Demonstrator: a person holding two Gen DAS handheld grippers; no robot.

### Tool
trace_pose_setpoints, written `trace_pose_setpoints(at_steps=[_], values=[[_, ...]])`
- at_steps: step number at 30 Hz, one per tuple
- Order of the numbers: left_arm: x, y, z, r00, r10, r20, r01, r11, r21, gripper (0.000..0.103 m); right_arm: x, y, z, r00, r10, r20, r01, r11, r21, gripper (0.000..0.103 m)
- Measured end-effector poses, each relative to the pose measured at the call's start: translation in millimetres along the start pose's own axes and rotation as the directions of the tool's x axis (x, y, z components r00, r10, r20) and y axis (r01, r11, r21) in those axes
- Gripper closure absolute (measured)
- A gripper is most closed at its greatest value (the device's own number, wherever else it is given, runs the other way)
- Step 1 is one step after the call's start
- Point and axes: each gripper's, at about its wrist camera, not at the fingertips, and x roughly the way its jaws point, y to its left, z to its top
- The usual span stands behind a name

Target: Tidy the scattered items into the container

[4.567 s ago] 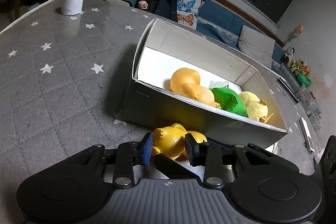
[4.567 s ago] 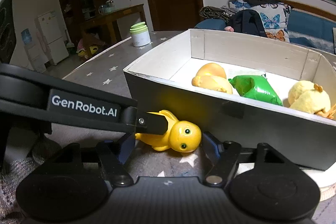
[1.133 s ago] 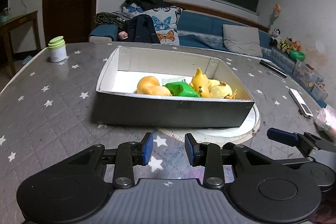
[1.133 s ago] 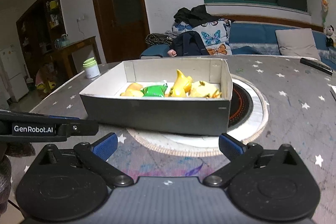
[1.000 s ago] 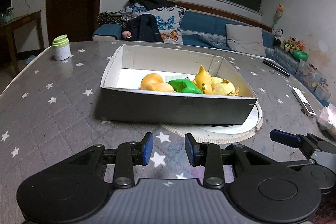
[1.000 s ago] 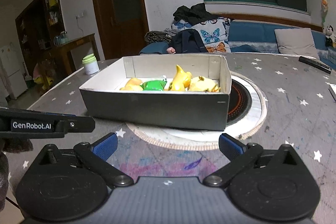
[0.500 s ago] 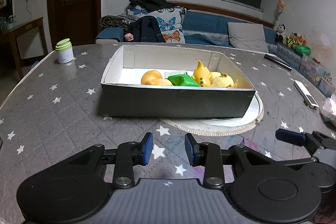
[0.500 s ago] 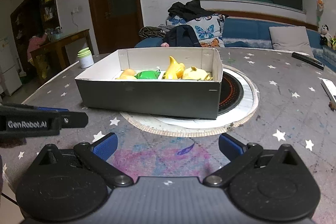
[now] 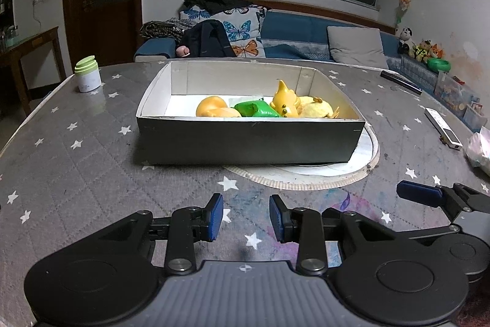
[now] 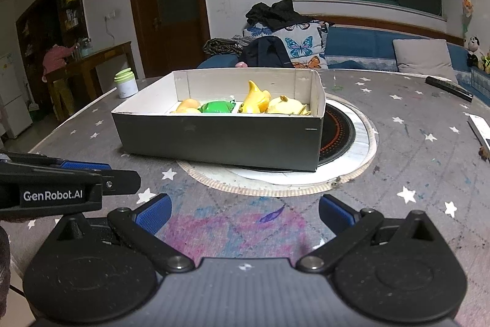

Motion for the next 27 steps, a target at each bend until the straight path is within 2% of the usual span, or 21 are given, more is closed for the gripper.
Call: trace_pose_setpoints(at_steps=[27], values=[[7.1,-1.3,-1.7,0.999,0.024,-0.032,-0.024,0.999,0.027,0.067,7.0,4.2,-1.8,0.999,-0.011,-0.041,0.01,1.0,-0.03,0.0]])
